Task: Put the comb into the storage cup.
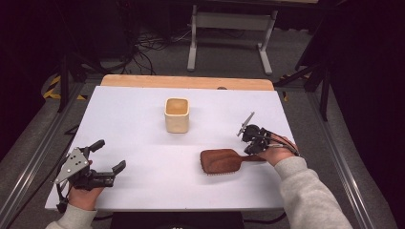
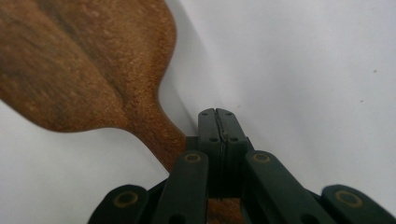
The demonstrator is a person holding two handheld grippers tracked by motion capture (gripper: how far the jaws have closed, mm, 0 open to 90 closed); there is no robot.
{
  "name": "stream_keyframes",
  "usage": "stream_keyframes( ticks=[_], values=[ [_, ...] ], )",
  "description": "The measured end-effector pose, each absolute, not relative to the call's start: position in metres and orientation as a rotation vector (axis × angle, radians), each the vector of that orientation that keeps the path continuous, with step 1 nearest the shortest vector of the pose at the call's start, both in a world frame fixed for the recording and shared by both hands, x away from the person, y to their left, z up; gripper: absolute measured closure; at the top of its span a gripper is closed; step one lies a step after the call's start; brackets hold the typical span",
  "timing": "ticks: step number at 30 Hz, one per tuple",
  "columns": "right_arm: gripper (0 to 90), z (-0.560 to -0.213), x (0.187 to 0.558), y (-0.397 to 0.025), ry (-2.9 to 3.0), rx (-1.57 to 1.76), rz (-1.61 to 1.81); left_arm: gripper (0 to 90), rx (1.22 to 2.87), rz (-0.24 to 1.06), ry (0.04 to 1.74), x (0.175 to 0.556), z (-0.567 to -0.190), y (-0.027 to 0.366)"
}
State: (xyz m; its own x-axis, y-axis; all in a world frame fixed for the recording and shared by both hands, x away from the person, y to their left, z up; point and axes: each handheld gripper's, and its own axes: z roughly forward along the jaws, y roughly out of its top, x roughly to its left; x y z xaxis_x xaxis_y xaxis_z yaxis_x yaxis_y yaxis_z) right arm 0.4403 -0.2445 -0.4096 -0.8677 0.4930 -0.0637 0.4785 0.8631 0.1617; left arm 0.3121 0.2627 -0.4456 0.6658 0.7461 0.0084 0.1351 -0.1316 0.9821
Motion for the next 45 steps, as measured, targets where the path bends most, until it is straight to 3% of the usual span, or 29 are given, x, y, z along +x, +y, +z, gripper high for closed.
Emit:
stream_keyframes(
  ticks=[45],
  values=[
    [89.6,-0.409,0.377,-0.240,3.020,0.686,0.291,0.3,1.659,0.608,0.734,0.313,-0.446,0.261]
  ],
)
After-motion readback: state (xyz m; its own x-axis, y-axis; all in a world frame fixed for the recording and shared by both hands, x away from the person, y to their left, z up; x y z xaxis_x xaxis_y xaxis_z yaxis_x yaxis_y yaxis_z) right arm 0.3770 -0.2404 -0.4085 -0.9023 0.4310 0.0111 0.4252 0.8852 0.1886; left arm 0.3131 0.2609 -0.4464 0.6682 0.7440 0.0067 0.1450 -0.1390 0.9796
